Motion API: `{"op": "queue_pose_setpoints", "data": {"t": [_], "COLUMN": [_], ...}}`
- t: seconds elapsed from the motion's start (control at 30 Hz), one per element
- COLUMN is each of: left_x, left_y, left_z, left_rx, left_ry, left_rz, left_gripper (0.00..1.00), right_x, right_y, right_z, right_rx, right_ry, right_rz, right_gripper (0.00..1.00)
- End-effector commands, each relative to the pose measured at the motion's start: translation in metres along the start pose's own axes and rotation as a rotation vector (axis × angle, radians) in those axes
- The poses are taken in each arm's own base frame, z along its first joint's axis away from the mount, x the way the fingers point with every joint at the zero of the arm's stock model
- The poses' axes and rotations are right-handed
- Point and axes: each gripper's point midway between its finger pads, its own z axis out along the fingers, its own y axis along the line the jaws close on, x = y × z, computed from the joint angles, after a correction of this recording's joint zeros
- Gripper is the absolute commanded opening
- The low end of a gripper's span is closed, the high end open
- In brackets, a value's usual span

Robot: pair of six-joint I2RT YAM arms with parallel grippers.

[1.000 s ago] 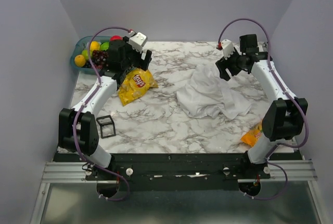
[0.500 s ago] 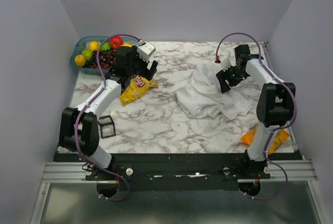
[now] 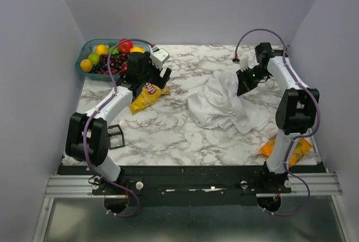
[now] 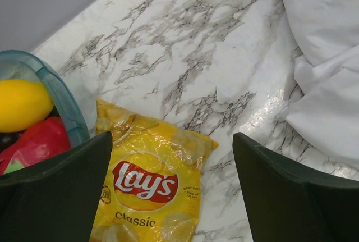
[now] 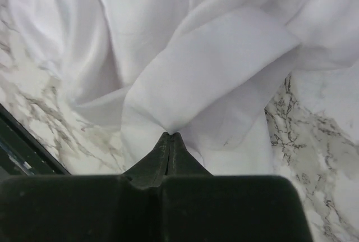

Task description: Remove the brooch from the garment

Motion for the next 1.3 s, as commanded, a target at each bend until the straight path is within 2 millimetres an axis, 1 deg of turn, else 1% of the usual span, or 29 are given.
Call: {"op": "queue_pose_setpoints", "data": {"t": [0.0, 0.03, 0.07, 0.1, 0.13, 0.17, 0.2, 0.23, 0.27, 0.3, 0.37, 0.43, 0.47, 0.57, 0.6, 0.73, 0.77, 0.8, 0.87, 0.9, 0.93, 1.0, 1.03, 1.07, 1.1, 1.13, 1.2, 1.23, 1.27], "left_x": [-0.001, -0.002, 0.004, -0.005, -0.009, 0.0, -0.008, -0.008, 0.002, -0.002, 0.017, 0.021, 0.028, 0.033, 0.031, 0.032, 0.027, 0.033, 0.028, 0.035, 0.034, 0.039, 0.036, 0.043, 0.041, 0.027, 0.02, 0.015, 0.016], "left_y": [-0.023, -0.028, -0.034, -0.039, -0.047, -0.054, -0.057, -0.066, -0.072, -0.073, -0.085, -0.091, -0.098, -0.111, -0.122, -0.143, -0.142, -0.144, -0.146, -0.148, -0.151, -0.156, -0.161, -0.162, -0.163, -0.162, -0.156, -0.152, -0.152], "left_z": [0.027, 0.032, 0.042, 0.048, 0.052, 0.061, 0.065, 0.069, 0.078, 0.082, 0.092, 0.097, 0.099, 0.102, 0.098, 0.092, 0.088, 0.084, 0.074, 0.07, 0.069, 0.073, 0.077, 0.087, 0.091, 0.098, 0.107, 0.111, 0.115], "left_rx": [0.114, 0.141, 0.176, 0.202, 0.252, 0.288, 0.313, 0.354, 0.37, 0.375, 0.422, 0.457, 0.499, 0.578, 0.64, 0.72, 0.715, 0.718, 0.734, 0.744, 0.757, 0.763, 0.767, 0.749, 0.755, 0.75, 0.693, 0.666, 0.655], "left_ry": [-0.013, -0.02, -0.009, -0.03, -0.046, -0.031, -0.048, -0.051, -0.03, -0.034, 0.018, 0.017, 0.021, 0.005, -0.013, -0.023, -0.035, -0.026, -0.053, -0.051, -0.067, -0.071, -0.085, -0.058, -0.053, -0.09, -0.121, -0.144, -0.14], "left_rz": [0.033, 0.035, 0.029, 0.034, 0.028, 0.008, 0.007, 0.001, -0.011, -0.007, -0.006, 0.004, -0.009, -0.026, -0.031, -0.032, -0.021, -0.029, -0.013, -0.008, 0.005, 0.011, 0.025, 0.003, 0.0, -0.009, -0.024, -0.031, -0.037], "left_gripper": [0.96, 0.95, 0.94, 0.94, 0.93, 0.93, 0.92, 0.92, 0.92, 0.92, 0.92, 0.92, 0.93, 0.92, 0.91, 0.86, 0.85, 0.85, 0.85, 0.85, 0.85, 0.84, 0.81, 0.8, 0.77, 0.72, 0.72, 0.68, 0.66], "right_x": [-0.085, -0.098, -0.109, -0.121, -0.139, -0.148, -0.154, -0.163, -0.167, -0.169, -0.173, -0.174, -0.175, -0.176, -0.177, -0.176, -0.175, -0.175, -0.174, -0.174, -0.173, -0.172, -0.171, -0.17, -0.17, -0.169, -0.169, -0.169, -0.169], "right_y": [0.064, 0.072, 0.078, 0.087, 0.096, 0.101, 0.104, 0.11, 0.113, 0.115, 0.116, 0.117, 0.117, 0.117, 0.116, 0.115, 0.114, 0.113, 0.113, 0.113, 0.114, 0.114, 0.115, 0.113, 0.113, 0.113, 0.114, 0.114, 0.114], "right_z": [-0.099, -0.114, -0.129, -0.146, -0.169, -0.182, -0.188, -0.203, -0.206, -0.208, -0.212, -0.214, -0.214, -0.218, -0.221, -0.225, -0.225, -0.225, -0.226, -0.226, -0.227, -0.227, -0.228, -0.226, -0.227, -0.226, -0.227, -0.227, -0.226], "right_rx": [-0.06, -0.057, -0.048, -0.044, -0.027, -0.022, -0.028, -0.024, -0.029, -0.036, -0.042, -0.045, -0.045, -0.028, -0.016, 0.01, 0.016, 0.025, 0.03, 0.032, 0.032, 0.035, 0.037, 0.039, 0.044, 0.045, 0.043, 0.045, 0.042], "right_ry": [-0.339, -0.394, -0.44, -0.492, -0.56, -0.595, -0.617, -0.656, -0.668, -0.679, -0.7, -0.712, -0.713, -0.721, -0.728, -0.725, -0.723, -0.72, -0.719, -0.718, -0.719, -0.717, -0.718, -0.713, -0.714, -0.713, -0.713, -0.713, -0.712], "right_rz": [-0.157, -0.154, -0.169, -0.184, -0.197, -0.207, -0.205, -0.2, -0.194, -0.189, -0.165, -0.15, -0.143, -0.125, -0.125, -0.113, -0.113, -0.11, -0.107, -0.103, -0.096, -0.091, -0.09, -0.083, -0.083, -0.08, -0.08, -0.08, -0.078], "right_gripper": [0.01, 0.01, 0.01, 0.01, 0.01, 0.01, 0.01, 0.01, 0.01, 0.01, 0.01, 0.01, 0.01, 0.01, 0.01, 0.01, 0.01, 0.01, 0.01, 0.01, 0.01, 0.01, 0.01, 0.01, 0.01, 0.01, 0.01, 0.01, 0.01]}}
